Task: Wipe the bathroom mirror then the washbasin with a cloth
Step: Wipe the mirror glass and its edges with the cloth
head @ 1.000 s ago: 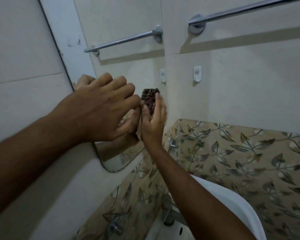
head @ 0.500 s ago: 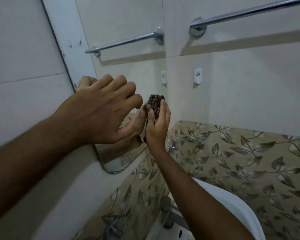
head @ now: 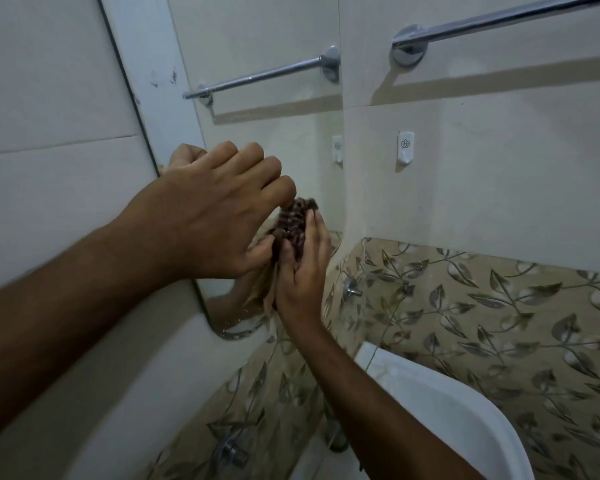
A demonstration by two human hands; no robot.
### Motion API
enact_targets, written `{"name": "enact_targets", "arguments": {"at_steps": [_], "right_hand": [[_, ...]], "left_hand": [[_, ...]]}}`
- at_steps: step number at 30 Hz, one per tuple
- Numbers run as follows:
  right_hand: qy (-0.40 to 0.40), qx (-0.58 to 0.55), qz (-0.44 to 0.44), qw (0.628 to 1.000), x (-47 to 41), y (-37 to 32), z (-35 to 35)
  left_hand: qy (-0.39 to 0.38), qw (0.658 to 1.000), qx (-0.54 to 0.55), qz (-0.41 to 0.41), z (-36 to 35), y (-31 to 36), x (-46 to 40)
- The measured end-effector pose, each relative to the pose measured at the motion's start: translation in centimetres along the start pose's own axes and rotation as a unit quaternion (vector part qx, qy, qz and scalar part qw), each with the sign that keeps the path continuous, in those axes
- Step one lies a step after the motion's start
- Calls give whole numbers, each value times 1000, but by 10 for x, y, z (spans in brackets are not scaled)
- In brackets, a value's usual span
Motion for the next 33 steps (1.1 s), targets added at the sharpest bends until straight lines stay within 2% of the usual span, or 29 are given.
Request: {"name": "enact_targets", "arguments": {"at_steps": [2,7,13,15,18,23,28,31,33], "right_hand": [[-5,-6,30,1000,-13,-16,-6],[40,-14,-30,999,-65,-7,-3],[79,19,-167,983,-49,58,14],[66,13,-164,984,-22,51,13],[34,-2,-96,995,9,15,1],[20,-19,17,999,-20,-29,-13],[55,-12,-55,997,-70,8,3],[61,0,-114,992,-49,38,11],[46,1,-123,991,-13,37,8]], "left_hand": [[9,1000,-14,-9,0,1,0],[12,1000,-5,-3,3,1,0],[30,999,8,10,8,0,3],[30,1000,-2,6,5,-1,3],[32,999,-10,3,1,-1,2],[36,999,-20,-11,1,1,0],[27,999,-25,-13,-2,1,-1],[26,999,-15,-11,-3,0,-1],[28,999,-16,-10,-5,-1,-1]]}}
Point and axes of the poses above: each hand's wrist, its own x-axis away from the middle knuckle, its own z-axis out of the back of the hand, y = z × x, the point moved 6 cm from there along -x, towards the middle knuckle, and after that the axes turned 1 degree about -x, right-handed, at the moved point
